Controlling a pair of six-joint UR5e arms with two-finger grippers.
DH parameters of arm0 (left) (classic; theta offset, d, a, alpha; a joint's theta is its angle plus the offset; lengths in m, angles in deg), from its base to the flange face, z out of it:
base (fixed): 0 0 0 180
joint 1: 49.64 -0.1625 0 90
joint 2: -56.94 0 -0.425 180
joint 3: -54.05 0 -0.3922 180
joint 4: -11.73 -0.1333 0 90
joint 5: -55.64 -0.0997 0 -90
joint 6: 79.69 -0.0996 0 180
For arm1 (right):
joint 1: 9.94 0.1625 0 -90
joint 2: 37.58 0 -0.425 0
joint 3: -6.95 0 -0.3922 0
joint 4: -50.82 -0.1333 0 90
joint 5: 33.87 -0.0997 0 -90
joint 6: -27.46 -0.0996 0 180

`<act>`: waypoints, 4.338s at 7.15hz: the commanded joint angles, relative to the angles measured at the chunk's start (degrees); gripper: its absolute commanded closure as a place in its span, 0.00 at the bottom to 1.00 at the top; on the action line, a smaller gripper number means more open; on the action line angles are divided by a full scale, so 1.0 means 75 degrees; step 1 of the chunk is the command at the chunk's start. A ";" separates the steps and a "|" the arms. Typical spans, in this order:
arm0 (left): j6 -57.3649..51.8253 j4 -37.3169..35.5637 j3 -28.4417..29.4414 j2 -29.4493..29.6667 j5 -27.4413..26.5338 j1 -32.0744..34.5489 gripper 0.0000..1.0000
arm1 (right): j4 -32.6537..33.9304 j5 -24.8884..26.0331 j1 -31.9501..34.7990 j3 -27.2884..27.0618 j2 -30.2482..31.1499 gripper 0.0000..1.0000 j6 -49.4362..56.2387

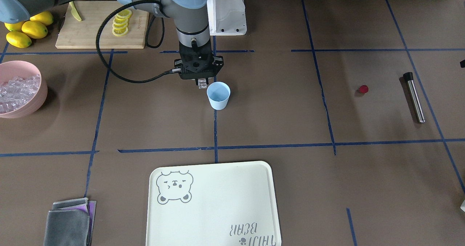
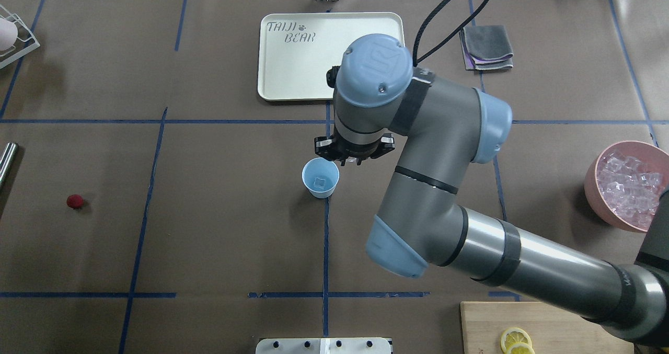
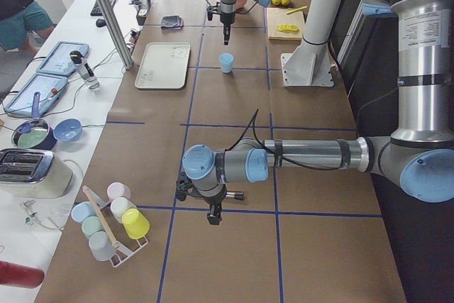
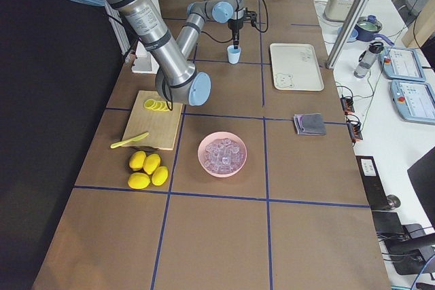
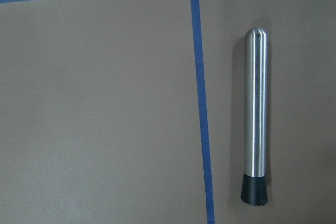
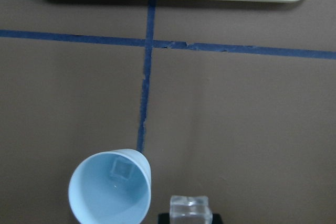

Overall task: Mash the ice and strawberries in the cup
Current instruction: 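Open the right gripper to drop the cube into the cup, then move the right gripper back to the pink bowl, then lower the right gripper into the ice and grasp a third cube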

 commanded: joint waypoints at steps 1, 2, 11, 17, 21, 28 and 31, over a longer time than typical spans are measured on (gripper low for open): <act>0.0000 0.0010 -0.0005 0.0000 0.0000 -0.0001 0.00 | -0.0716 0.0365 -0.0319 0.0622 -0.0158 1.00 -0.0337; 0.0000 0.0011 -0.0005 0.0000 0.0000 -0.0001 0.00 | -0.0756 0.0366 -0.0343 0.0695 -0.0135 1.00 -0.0349; -0.0012 0.0011 -0.0005 0.0000 0.0000 -0.0013 0.00 | -0.0721 -0.0052 0.0309 0.0672 0.0005 0.01 0.0000; -0.0012 -0.0001 -0.0005 0.0000 0.0000 -0.0024 0.00 | -0.0721 -0.2338 0.3787 -0.1292 0.3687 0.01 0.3205; -0.0012 0.0011 -0.0005 0.0000 0.0000 -0.0142 0.00 | -0.0791 -0.2657 0.5642 -0.1834 0.6550 0.01 0.7680; -0.0012 0.0011 -0.0040 0.0012 0.0000 -0.0142 0.00 | -0.3791 -0.2575 0.4872 -0.1205 0.8162 0.07 0.5920; -0.0012 0.0011 -0.0087 0.0000 0.0000 -0.0142 0.00 | -0.3780 -0.2493 0.4556 -0.0993 0.8104 0.17 0.5815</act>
